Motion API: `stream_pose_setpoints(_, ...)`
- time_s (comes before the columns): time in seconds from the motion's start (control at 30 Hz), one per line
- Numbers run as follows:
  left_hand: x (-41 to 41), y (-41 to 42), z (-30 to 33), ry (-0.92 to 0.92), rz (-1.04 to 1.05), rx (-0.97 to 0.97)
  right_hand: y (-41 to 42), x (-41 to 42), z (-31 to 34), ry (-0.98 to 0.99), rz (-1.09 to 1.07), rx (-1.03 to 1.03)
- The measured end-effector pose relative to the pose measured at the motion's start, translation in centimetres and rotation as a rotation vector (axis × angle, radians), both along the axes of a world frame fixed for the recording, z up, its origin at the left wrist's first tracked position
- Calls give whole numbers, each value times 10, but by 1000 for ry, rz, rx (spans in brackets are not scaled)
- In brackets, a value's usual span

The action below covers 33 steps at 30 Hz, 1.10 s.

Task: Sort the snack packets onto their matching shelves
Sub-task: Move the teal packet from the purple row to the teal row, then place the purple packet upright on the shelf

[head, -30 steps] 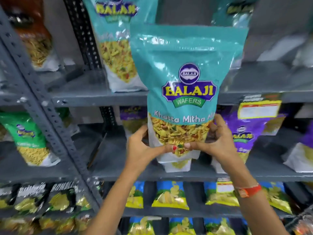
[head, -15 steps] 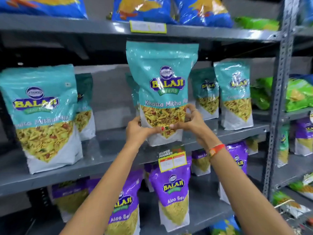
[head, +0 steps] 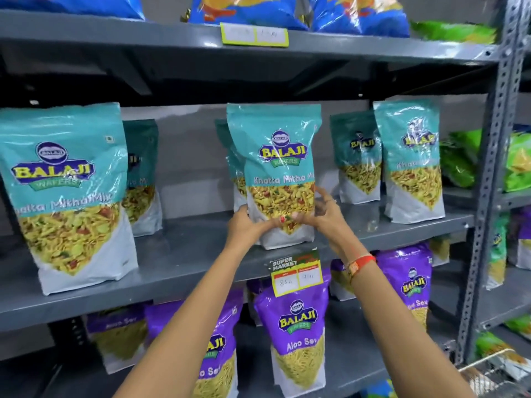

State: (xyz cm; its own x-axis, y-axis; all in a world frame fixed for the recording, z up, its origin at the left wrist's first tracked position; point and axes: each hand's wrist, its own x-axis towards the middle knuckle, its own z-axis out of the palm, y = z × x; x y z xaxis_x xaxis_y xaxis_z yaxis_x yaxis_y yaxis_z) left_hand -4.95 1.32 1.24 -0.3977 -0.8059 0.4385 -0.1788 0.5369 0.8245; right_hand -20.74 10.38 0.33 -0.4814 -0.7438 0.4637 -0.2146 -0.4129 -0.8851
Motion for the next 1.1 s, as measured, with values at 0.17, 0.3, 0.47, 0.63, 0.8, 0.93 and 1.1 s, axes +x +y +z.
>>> stream_pose_setpoints(0.17, 30, 26, 9, 235, 82, -263, 30, 52, -21, 10, -229, -255)
stream_pose_setpoints(0.3, 86, 54, -44, 480, 79, -387, 33, 111, -94, -45, -181, -268)
stream_pose_setpoints(0.47, 156, 38, -177, 479, 406, -367, 11, 171, -226, -120, -69, 106)
stream_pose_setpoints(0.63, 152, -4, -251, 353, 439, -145, -34, 139, -265, 38, 62, 370)
stream_pose_setpoints(0.8, 151, -19, -345, 147, 170, 404, -42, 132, -333, 133, 117, 538)
stream_pose_setpoints(0.93, 156, -32, -350, 58, 56, 542, -60, 134, -333, 126, 114, 571)
stream_pose_setpoints(1.1, 224, -64, -366, 12, 149, 498, -80, 190, -332, 151, 139, 591)
